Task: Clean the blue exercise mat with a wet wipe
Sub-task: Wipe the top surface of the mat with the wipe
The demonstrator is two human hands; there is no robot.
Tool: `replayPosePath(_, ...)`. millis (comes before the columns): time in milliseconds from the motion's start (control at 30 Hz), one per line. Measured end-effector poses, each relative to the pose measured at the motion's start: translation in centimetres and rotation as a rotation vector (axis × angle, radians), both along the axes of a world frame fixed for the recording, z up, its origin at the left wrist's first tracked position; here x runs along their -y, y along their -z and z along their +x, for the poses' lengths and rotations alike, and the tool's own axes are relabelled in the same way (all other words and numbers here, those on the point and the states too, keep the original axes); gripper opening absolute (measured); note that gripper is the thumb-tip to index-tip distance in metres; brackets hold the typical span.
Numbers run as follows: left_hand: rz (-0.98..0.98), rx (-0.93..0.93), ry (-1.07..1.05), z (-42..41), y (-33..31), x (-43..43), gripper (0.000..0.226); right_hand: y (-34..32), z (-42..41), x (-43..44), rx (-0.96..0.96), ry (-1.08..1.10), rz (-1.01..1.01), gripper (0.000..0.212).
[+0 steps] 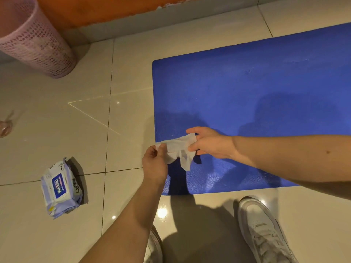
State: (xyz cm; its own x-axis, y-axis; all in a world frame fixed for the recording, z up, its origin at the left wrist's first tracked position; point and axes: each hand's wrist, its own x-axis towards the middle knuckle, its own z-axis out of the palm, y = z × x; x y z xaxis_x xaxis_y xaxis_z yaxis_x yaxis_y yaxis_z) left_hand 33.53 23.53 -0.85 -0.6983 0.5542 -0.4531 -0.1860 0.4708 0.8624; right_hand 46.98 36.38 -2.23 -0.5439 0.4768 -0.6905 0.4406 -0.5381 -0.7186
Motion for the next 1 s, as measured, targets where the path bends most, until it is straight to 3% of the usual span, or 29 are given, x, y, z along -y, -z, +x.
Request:
replayPosePath(200,-0.036,0.124,-0.038,-0.2,0.3,0.3,0.025,0.5,0.5,-0.4,0.035,-0.064,0.180,0.068)
replayPosePath(333,-0.040,0.159,0.088,-0.6,0.1,0.6,0.065,0.7,0.6,-0.6,0.017,-0.067,0.219,0.070)
replayPosePath(400,-0.054,0.075,0.207,-0.6,0.2,0.8,0.079,0.7,0.7,-0.7,0.026,-0.102,0.281,0.067)
replayPosePath(500,-0.071,-0.136,0.343,-0.8,0.6,1.2,0.079,0.2,0.9,-0.9,0.001,-0.113,0.294,0.057)
replayPosePath(567,-0.050,-0.255,0.402,-0.8,0.4,1.2,0.071,-0.2,1.1,-0.9,-0.009,-0.172,0.311,0.056)
replayPosePath(633,-0.059,-0.363,0.411,-0.6,0.3,1.1,0.047,-0.7,1.3,-0.9,0.043,-0.320,0.430,0.056)
replayPosePath(733,-0.098,-0.437,0.389,-0.6,0.0,1.0,0.027,-1.0,1.4,-0.9,0.138,-0.500,0.619,0.031)
replayPosePath(833,-0.136,-0.380,0.332,-0.6,-0.1,0.7,0.014,-0.4,1.3,-1.0,0.134,-0.486,0.690,0.013)
replayPosePath(933,-0.141,-0.204,0.206,-0.5,-0.1,0.2,0.004,-0.8,1.4,-0.9,0.053,-0.362,0.512,0.015)
replayPosePath(1000,-0.129,-0.152,0.163,-0.4,-0.1,0.1,0.009,-0.9,1.1,-0.9,0.045,-0.304,0.473,0.019)
